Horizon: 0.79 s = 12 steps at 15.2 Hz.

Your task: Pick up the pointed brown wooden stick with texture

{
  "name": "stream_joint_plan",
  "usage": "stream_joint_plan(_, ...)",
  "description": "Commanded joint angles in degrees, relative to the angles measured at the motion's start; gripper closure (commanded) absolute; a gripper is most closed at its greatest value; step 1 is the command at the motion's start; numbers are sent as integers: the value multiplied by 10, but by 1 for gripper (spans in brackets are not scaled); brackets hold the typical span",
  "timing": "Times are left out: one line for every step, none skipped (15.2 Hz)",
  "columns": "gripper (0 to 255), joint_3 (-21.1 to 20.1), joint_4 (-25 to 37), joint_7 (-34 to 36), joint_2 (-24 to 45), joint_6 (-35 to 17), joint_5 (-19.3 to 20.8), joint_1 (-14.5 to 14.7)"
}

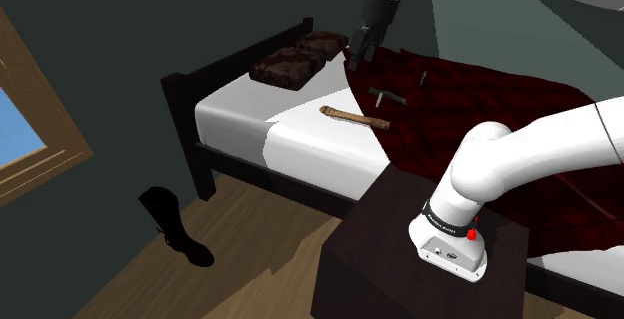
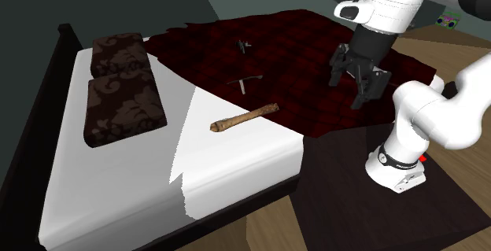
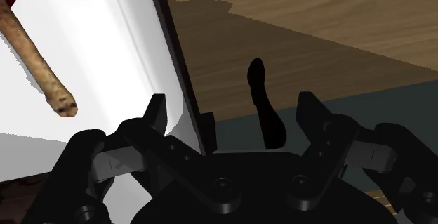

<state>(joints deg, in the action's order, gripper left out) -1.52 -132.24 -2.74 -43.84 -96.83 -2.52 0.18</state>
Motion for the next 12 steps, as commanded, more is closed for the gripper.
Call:
stream_joint_plan(0,0,0,0,0,0,0,0)
stream_joint_plan(0,7,-10,-10,5,-13,6,-3)
stream_joint_plan(0,14,-19,-20,11,-26,12,-5)
stream_joint_plan(0,21,-28,-30,18,-39,18,-8)
stream_joint_plan(0,28,-36,-40,26,-52,24,-11)
stream_joint_plan(0,35,-44,-49,34,-66,30,-14)
stream_joint_plan(0,42,-50,-59,43,-80,36,-17)
stream_joint_plan(0,49,-56,-68,53,-93,41,-20)
stream_joint_plan(0,56,-62,-78,63,-107,47,-23)
stream_joint_plan(0,63,-66,-87,74,-122,53,-26)
stream_joint_plan(0,70,-70,-96,86,-136,58,-29)
stream_joint_plan(0,78,-74,-105,99,-150,63,-32)
